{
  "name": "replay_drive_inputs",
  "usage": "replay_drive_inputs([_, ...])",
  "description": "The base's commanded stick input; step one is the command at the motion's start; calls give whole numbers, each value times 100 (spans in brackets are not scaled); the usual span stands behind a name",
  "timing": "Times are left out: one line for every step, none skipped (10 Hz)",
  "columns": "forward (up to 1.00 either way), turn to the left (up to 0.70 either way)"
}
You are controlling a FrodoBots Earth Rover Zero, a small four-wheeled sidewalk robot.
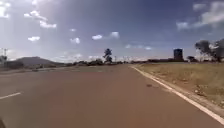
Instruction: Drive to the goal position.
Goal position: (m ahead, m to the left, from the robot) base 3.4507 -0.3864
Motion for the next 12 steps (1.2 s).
replay_drive_inputs([85,0])
replay_drive_inputs([85,0])
replay_drive_inputs([85,0])
replay_drive_inputs([85,0])
replay_drive_inputs([85,0])
replay_drive_inputs([85,0])
replay_drive_inputs([85,-25])
replay_drive_inputs([85,-34])
replay_drive_inputs([85,-34])
replay_drive_inputs([85,-34])
replay_drive_inputs([85,-34])
replay_drive_inputs([85,-22])
